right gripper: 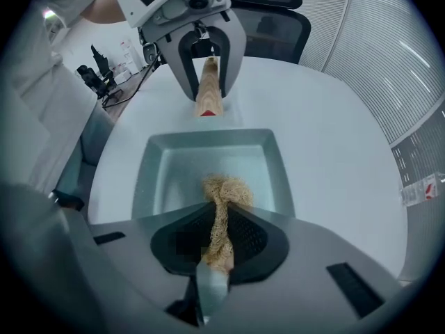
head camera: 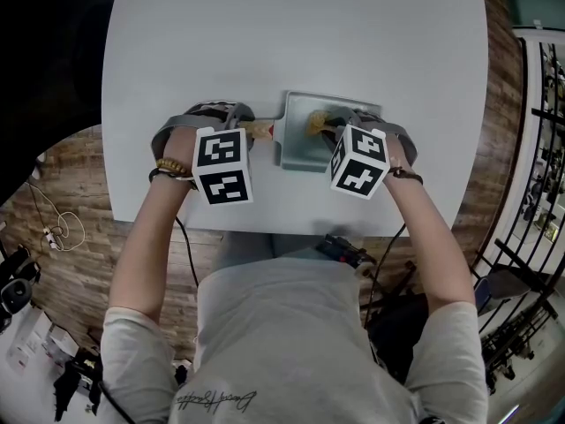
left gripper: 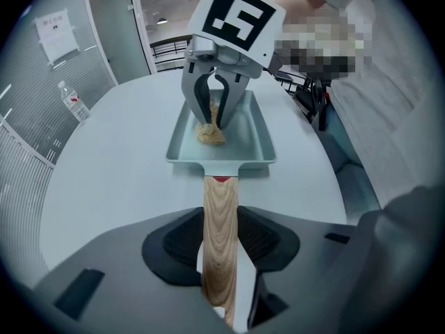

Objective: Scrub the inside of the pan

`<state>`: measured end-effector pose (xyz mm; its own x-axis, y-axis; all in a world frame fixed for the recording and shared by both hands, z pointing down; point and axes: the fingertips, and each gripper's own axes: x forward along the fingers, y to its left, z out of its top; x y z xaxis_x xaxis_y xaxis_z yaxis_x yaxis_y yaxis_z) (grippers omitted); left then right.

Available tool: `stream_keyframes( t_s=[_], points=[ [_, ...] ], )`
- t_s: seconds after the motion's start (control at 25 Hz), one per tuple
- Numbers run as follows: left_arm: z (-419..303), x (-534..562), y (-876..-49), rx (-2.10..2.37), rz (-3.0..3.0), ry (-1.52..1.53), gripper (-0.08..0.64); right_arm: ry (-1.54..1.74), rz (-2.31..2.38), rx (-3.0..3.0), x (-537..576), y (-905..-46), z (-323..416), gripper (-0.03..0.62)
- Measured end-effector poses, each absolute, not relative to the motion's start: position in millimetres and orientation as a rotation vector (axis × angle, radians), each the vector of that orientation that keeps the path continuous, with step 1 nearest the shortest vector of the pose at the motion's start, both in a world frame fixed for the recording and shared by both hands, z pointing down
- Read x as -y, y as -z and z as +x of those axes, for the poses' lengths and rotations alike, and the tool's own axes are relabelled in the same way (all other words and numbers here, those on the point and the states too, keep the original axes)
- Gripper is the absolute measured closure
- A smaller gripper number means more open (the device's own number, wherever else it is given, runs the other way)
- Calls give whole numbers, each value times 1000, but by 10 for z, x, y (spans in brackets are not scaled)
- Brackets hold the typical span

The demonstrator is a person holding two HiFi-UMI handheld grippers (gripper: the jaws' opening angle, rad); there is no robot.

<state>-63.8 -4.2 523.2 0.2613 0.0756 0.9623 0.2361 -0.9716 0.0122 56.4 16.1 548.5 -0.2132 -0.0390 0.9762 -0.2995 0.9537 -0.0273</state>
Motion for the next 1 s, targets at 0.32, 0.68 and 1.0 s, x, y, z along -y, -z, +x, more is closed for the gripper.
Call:
stream_keyframes(
  t_s=[0.32,0.68,1.0],
  points=[
    [-631,83,-5235,296,-2375,1815,402,-336,137,1788,-585,-5471,495,528],
    [-625,100,-5236,302,-2367,1821,402,-453,2,1761,-807,-5458,471,529],
    [-643,39,-5246,354,-2301,1824,402,-379,63,1766,-689,-5472,522,528]
  ],
)
